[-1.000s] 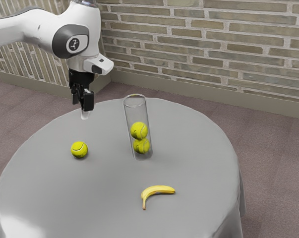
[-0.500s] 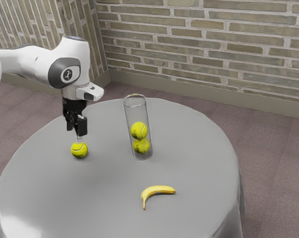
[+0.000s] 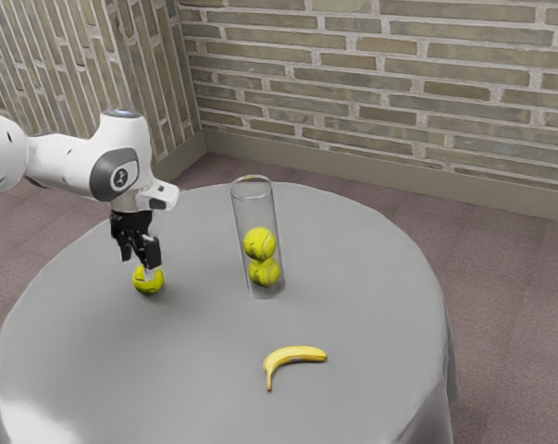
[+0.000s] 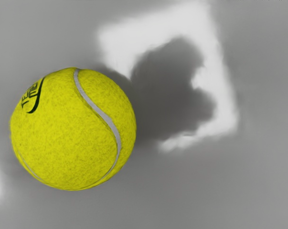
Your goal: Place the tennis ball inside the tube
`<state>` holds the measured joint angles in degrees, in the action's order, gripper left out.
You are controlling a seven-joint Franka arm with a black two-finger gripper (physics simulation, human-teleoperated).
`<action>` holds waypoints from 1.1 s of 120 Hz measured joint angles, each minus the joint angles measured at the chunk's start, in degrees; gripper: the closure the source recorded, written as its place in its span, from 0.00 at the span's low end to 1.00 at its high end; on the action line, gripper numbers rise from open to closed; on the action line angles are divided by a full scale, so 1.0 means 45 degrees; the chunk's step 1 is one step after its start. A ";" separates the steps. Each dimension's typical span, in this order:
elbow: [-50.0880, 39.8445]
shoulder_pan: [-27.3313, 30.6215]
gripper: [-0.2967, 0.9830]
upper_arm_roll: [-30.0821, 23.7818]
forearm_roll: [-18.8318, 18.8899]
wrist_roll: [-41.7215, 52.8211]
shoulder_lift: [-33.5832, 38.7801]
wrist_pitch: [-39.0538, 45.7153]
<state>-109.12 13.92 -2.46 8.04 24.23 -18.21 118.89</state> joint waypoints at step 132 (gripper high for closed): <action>0.1663 0.0896 0.60 -0.1647 -0.0737 -0.0640 -0.0772 0.1250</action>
<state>-101.64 17.95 -9.87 4.73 21.35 -21.69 124.52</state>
